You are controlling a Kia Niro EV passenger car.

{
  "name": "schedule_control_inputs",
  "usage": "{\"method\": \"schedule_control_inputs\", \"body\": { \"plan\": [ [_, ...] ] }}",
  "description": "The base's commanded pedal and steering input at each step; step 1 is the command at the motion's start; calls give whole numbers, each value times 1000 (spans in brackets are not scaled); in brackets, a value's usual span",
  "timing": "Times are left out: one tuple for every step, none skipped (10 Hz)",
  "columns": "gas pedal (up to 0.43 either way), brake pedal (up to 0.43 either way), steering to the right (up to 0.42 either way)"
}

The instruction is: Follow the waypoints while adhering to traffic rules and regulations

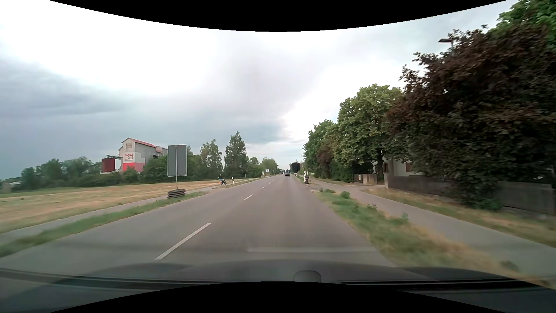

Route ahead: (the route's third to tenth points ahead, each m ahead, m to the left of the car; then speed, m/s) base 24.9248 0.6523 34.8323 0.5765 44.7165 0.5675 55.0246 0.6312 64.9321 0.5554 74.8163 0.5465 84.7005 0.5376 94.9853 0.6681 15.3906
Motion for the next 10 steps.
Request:
{"method": "schedule_control_inputs", "body": {
  "plan": [
    [169, 0, -3],
    [169, 0, -2],
    [169, 0, -2],
    [169, 0, -2],
    [169, 0, -2],
    [169, 0, -1],
    [177, 0, 0],
    [177, 0, 0],
    [177, 0, 0],
    [177, 0, -1]
  ]
}}
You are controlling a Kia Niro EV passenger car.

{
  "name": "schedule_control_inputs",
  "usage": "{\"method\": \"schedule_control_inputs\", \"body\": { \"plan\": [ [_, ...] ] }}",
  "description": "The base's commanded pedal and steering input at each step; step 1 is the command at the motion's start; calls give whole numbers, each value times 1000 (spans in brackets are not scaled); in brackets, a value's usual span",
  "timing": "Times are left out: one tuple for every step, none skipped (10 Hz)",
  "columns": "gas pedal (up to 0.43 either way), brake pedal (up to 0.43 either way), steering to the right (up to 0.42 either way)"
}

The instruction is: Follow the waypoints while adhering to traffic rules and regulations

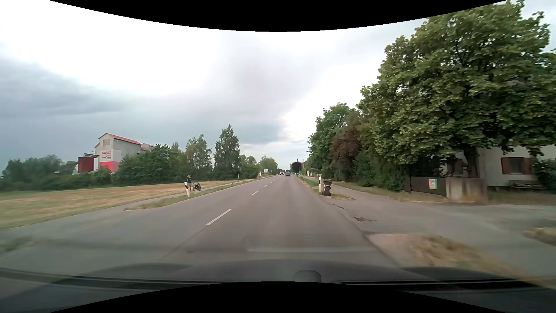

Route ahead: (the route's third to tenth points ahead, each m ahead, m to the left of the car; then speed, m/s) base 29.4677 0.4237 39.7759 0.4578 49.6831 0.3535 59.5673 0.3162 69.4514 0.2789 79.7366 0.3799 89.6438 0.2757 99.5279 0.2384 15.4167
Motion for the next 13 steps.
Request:
{"method": "schedule_control_inputs", "body": {
  "plan": [
    [177, 0, 0],
    [177, 0, 0],
    [177, 0, -1],
    [177, 0, -1],
    [177, 0, 0],
    [177, 0, 0],
    [177, 0, 0],
    [177, 0, 0],
    [177, 0, 0],
    [177, 0, 0],
    [177, 0, 0],
    [177, 0, 0],
    [177, 0, 0]
  ]
}}
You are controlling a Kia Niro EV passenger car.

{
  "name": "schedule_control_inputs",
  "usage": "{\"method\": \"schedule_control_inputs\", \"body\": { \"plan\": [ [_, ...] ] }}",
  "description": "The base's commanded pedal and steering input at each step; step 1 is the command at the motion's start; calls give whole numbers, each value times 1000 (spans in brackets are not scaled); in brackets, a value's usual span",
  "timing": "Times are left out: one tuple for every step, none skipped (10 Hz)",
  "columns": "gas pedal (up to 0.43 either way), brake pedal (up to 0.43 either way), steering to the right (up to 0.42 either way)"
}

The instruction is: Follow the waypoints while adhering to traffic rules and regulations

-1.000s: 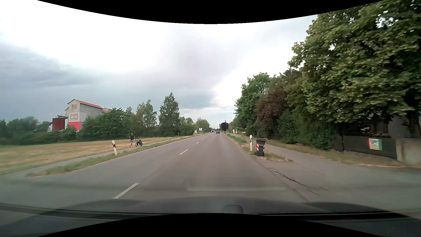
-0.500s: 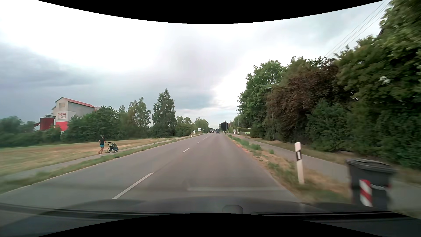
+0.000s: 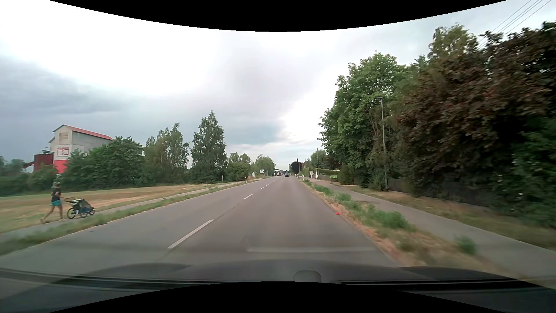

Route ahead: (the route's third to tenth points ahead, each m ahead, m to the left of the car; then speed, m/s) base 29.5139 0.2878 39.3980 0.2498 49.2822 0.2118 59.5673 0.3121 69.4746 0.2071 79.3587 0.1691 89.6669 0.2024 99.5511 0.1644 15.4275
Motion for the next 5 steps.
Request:
{"method": "schedule_control_inputs", "body": {
  "plan": [
    [177, 0, 0],
    [177, 0, 0],
    [177, 0, 0],
    [177, 0, 0],
    [177, 0, 0]
  ]
}}
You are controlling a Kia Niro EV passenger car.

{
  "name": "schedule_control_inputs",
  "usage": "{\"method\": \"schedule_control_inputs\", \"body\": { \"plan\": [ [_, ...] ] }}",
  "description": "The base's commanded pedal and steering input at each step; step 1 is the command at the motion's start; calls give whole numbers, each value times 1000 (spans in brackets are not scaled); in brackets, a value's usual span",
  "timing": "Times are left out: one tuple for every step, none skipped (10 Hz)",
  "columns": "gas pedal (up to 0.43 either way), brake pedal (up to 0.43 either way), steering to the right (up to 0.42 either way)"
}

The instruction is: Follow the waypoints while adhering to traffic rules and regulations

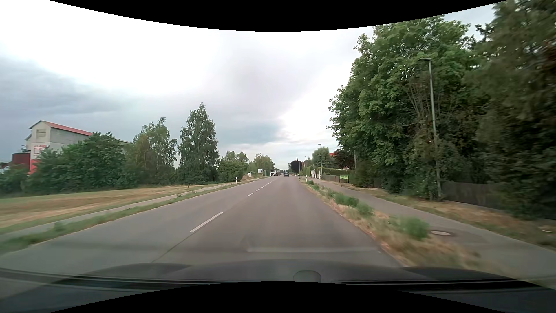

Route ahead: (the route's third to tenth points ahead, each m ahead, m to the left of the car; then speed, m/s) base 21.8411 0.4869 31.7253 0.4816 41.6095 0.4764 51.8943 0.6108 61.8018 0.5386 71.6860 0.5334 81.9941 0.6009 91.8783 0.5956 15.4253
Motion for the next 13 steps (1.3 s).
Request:
{"method": "schedule_control_inputs", "body": {
  "plan": [
    [177, 0, -1],
    [177, 0, 0],
    [177, 0, 0],
    [177, 0, 0],
    [177, 0, -1],
    [177, 0, -1],
    [177, 0, -1],
    [177, 0, 0],
    [177, 0, -1],
    [177, 0, -1],
    [177, 0, 0],
    [177, 0, 0],
    [177, 0, 0]
  ]
}}
